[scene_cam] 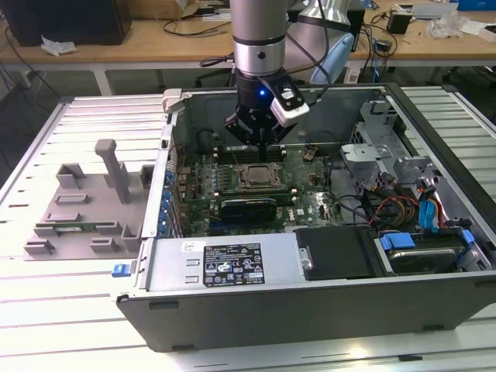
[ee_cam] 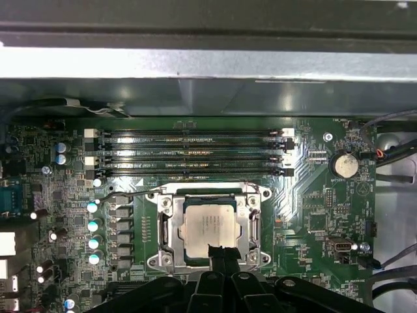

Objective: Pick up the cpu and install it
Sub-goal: 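Install the first cpu locking lever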

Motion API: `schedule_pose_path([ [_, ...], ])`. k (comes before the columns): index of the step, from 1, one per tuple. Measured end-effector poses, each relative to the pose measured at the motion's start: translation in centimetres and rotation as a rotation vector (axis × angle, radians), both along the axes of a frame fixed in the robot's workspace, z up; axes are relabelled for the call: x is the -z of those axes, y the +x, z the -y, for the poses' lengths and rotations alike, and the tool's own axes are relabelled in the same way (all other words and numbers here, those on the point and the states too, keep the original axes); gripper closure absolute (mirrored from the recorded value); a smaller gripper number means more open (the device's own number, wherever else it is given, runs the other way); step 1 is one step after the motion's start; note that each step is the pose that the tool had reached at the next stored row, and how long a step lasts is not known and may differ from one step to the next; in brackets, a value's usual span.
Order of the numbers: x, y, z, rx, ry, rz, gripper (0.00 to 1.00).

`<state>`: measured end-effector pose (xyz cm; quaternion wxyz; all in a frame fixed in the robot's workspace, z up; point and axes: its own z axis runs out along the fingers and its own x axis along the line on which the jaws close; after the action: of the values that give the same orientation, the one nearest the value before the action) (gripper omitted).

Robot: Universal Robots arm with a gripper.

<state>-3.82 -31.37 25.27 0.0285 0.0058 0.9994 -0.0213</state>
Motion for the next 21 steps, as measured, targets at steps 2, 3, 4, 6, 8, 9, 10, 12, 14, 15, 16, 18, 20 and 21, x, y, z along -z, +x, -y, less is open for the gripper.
schedule_pose_path([
  [2, -0.15, 0.0, -0.01, 0.000, 0.0004, 0.0002, 0.89],
  [3, -0.24, 0.0, 0.00, 0.000, 0.0003, 0.0002, 0.89],
  [4, -0.39, 0.0, -0.01, 0.000, 0.0005, 0.0003, 0.89],
  [6, -0.63, 0.0, -0.01, 0.000, 0.0005, 0.0003, 0.89],
  [8, -0.76, 0.0, -0.01, 0.000, 0.0005, 0.0003, 0.89],
  [9, -0.81, 0.0, -0.01, 0.000, 0.0005, 0.0003, 0.89],
  [10, -0.90, 0.0, -0.01, 0.000, 0.0005, 0.0003, 0.89],
  [12, -1.03, 0.0, -0.01, 0.000, 0.0005, 0.0003, 0.89],
  [14, -1.39, 0.0, -0.01, 0.000, 0.0005, 0.0003, 0.89],
  [15, -1.57, 0.0, -0.01, 0.000, 0.0005, 0.0003, 0.89],
  [16, -1.74, 0.0, -0.01, 0.000, 0.0004, 0.0002, 0.89],
  [18, -1.88, 0.0, -0.01, 0.000, 0.0005, 0.0003, 0.89],
  [20, -1.91, 0.0, -0.01, 0.000, 0.0006, 0.0004, 0.89],
  [21, -1.91, -0.2, -0.01, 0.000, 0.0006, 0.0004, 0.89],
])
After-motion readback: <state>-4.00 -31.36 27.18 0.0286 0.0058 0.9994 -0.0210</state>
